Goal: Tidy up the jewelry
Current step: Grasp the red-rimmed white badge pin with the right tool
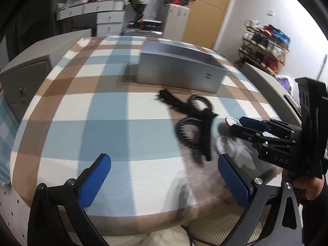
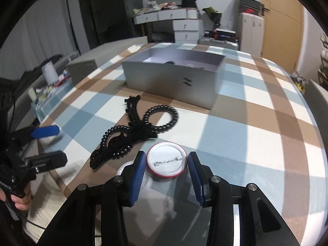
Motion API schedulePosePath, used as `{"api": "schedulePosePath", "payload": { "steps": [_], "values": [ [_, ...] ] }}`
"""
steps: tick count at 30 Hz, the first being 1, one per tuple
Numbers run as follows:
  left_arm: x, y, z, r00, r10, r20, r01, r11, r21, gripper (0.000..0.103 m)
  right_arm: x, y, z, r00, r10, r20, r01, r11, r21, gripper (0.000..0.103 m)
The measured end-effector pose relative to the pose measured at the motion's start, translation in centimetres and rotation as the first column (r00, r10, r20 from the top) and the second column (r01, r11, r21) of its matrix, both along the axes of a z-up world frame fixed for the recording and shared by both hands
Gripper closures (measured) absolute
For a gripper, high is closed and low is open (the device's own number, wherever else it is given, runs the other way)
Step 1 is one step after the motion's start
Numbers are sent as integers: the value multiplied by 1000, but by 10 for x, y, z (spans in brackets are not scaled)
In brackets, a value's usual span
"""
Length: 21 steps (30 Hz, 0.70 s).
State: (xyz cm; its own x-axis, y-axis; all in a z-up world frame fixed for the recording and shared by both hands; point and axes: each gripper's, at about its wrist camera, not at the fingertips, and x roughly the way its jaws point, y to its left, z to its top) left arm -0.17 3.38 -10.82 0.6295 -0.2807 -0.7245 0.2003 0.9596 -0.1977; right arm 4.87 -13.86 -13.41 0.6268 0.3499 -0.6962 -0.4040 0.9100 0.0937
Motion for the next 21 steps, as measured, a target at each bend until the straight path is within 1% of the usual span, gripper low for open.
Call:
{"api": "schedulePosePath", "payload": {
  "steps": [2,5,8,10,14,15,16,17,18,19,20,21],
  "values": [
    [-1,-10,3,999,-46,11,46,999,-3,1,-4,-11,2,1000,-28,11,28,999,19,62],
    [1,-28,8,988,-153,25,154,987,-36,2,-10,-29,4,997,-74,28,73,996,43,62],
    [6,-49,13,969,-244,30,246,967,-61,2,-15,-45,6,993,-114,42,111,991,70,62],
    [10,-62,15,957,-288,26,289,956,-57,2,-18,-55,8,990,-131,47,127,988,86,62],
    [15,-87,17,923,-384,10,383,921,-65,2,-23,-74,10,984,-164,64,157,982,106,62],
    [16,-94,16,913,-407,6,407,912,-58,2,-25,-79,11,983,-172,65,164,980,114,62],
    [18,-98,15,910,-414,-3,413,910,-39,2,-25,-82,11,981,-180,67,171,978,120,62],
    [22,-101,13,909,-417,-15,417,909,-24,4,-26,-86,12,980,-186,68,176,976,128,62],
    [26,-103,11,907,-420,-31,420,907,-18,9,-27,-89,12,980,-188,67,178,974,137,62],
    [28,-103,8,906,-421,-47,420,907,-21,12,-28,-91,12,979,-191,69,179,973,143,62],
    [32,-102,6,904,-421,-68,420,907,-29,18,-30,-92,12,979,-192,72,180,973,146,62],
    [36,-100,2,904,-418,-89,417,908,-37,21,-31,-92,11,979,-190,74,178,973,150,62]
  ]
}}
